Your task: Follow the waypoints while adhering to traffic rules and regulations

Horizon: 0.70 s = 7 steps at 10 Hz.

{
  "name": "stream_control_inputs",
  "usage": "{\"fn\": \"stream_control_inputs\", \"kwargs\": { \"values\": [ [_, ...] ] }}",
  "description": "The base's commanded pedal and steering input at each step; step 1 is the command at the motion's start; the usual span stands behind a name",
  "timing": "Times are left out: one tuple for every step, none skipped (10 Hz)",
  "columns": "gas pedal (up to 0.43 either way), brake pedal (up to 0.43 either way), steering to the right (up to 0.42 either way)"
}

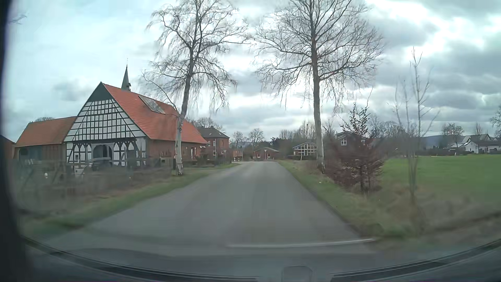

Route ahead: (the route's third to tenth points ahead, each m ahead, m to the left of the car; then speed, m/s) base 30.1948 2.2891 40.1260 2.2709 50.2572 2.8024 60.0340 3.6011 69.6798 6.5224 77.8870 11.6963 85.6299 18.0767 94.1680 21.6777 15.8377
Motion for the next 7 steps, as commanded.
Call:
{"fn": "stream_control_inputs", "kwargs": {
  "values": [
    [0.000, 0.000, -0.003],
    [0.000, 0.000, 0.000],
    [0.000, 0.000, 0.001],
    [0.000, 0.000, 0.000],
    [0.000, 0.000, -0.001],
    [0.000, 0.006, -0.003],
    [0.000, 0.012, -0.003]
  ]
}}
